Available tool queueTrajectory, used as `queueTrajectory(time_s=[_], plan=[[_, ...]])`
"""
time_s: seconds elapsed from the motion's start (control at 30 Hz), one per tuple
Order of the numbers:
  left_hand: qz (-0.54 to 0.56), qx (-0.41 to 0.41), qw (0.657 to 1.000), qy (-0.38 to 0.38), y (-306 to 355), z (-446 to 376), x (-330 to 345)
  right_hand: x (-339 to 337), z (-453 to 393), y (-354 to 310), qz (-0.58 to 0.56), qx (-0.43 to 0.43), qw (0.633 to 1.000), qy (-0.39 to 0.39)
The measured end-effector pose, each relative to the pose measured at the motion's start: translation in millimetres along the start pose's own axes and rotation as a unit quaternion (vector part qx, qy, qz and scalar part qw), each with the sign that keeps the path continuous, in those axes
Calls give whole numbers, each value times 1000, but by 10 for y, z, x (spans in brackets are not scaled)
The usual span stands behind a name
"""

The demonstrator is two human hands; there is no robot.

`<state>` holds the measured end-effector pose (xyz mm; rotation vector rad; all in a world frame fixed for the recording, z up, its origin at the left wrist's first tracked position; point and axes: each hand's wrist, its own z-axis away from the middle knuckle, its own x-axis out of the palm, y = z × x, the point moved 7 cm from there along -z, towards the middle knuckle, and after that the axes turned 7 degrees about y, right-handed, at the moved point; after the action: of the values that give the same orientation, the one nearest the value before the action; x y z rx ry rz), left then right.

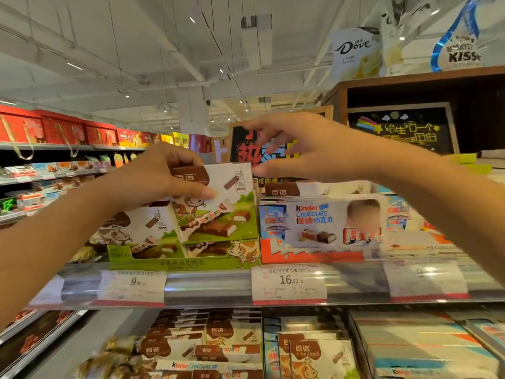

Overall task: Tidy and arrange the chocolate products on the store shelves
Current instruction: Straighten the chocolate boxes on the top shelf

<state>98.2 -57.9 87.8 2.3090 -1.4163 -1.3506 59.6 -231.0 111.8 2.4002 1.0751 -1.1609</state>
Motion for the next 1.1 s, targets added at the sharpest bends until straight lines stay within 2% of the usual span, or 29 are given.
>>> queueTrajectory(time_s=[0.07,0.17,0.27,0.37,0.5,0.63,0.77,0.87,1.1], plan=[[-19,7,1000,20,2,0,-12,190,-181,-158,-39,-11,999,-16],[-42,41,998,38,10,13,-12,450,-308,-230,-16,-23,999,-34],[-103,87,990,47,-5,57,-62,561,-325,-200,17,-40,999,-7],[-115,106,988,8,-112,137,-177,566,-296,-168,15,-34,999,16],[-194,57,976,-84,-411,225,-234,622,-231,-150,33,-27,999,18],[-202,88,973,-72,-387,158,-184,679,-213,-99,47,-16,999,20],[-163,131,972,-111,-243,183,-12,518,-194,-11,-15,11,1000,-20],[-102,121,980,-124,-194,215,22,214,-146,249,0,71,997,-20],[-78,86,988,-101,-215,119,39,191,16,737,97,182,963,-176]])
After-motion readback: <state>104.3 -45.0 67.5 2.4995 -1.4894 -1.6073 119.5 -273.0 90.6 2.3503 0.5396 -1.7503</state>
